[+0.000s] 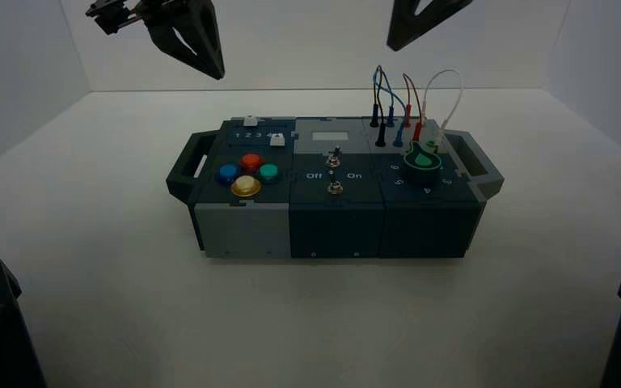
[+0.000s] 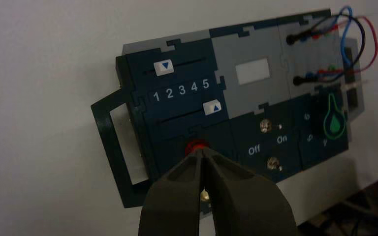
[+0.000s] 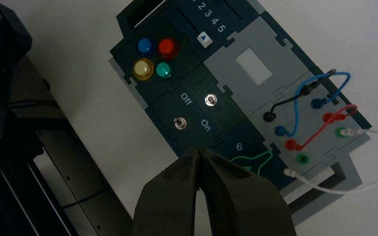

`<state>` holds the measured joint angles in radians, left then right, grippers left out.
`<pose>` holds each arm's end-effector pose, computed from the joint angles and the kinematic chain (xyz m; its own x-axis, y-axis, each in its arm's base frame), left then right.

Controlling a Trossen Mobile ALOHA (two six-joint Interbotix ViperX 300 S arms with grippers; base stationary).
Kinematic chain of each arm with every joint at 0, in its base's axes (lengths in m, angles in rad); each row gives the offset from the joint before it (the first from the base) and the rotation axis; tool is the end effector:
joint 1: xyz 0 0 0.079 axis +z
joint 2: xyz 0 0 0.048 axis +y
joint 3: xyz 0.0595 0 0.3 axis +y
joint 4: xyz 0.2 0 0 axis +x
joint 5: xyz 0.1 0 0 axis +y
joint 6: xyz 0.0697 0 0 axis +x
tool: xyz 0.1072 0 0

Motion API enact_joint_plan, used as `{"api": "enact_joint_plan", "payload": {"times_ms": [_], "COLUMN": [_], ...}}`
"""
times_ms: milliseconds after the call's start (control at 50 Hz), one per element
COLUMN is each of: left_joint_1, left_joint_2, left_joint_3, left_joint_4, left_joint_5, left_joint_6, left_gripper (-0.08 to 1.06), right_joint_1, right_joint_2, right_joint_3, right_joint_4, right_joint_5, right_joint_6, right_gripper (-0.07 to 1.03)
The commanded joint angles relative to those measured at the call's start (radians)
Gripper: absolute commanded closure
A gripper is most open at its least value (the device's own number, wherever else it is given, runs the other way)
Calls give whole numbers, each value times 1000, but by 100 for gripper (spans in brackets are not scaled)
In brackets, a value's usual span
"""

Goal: Move the bottom slider to position 4.

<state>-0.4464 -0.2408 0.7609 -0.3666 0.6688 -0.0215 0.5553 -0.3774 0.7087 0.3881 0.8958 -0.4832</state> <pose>0.2682 -0.1719 0.1256 0.2587 -0.3702 -0.8922 0.2222 0.9217 -0.3180 0.2201 0.1980 0.1734 0.1466 0.4387 -0.8866 -0.7632 0.6204 0.1807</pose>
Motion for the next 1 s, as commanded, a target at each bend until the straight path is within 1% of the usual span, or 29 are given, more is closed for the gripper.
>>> {"api": "enact_joint_plan", "payload": {"times_ms": [20,40,100,120,160,200,260,320,440,560,680,760,880,1000], "left_joint_1": [-21,-23,-31,-32,-35,-40,-49,-57,-81,-109,-135,-143,-144,-144], "left_joint_2": [0,2,14,17,28,35,49,61,92,123,156,172,183,184], "left_joint_3": [-35,-37,-46,-48,-55,-63,-74,-84,-114,-147,-176,-187,-187,-183], "left_joint_4": [41,48,86,92,114,130,153,166,169,167,160,160,158,153], "left_joint_5": [-12,-11,-3,2,9,15,18,20,20,20,20,20,20,20], "left_joint_6": [-55,-61,-100,-106,-130,-146,-169,-184,-212,-227,-227,-227,-227,-227], "left_gripper": [101,101,101,101,101,101,101,101,101,101,101,101,101,101], "right_joint_1": [5,5,8,9,11,11,12,20,40,46,48,48,44,44], "right_joint_2": [2,0,-2,-5,-8,-11,-18,-31,-57,-63,-60,-58,-52,-52], "right_joint_3": [-38,-40,-41,-41,-41,-41,-35,-25,5,20,43,61,72,81], "right_joint_4": [2,-2,-15,-21,-34,-40,-46,-51,-57,-57,-58,-60,-72,-80], "right_joint_5": [-8,-8,-8,-8,-6,-5,-9,-23,-72,-103,-129,-152,-166,-176], "right_joint_6": [2,0,0,2,2,0,2,2,-2,-5,-15,-23,-26,-48], "right_gripper": [98,98,98,98,98,98,98,98,98,98,98,98,98,98]}}
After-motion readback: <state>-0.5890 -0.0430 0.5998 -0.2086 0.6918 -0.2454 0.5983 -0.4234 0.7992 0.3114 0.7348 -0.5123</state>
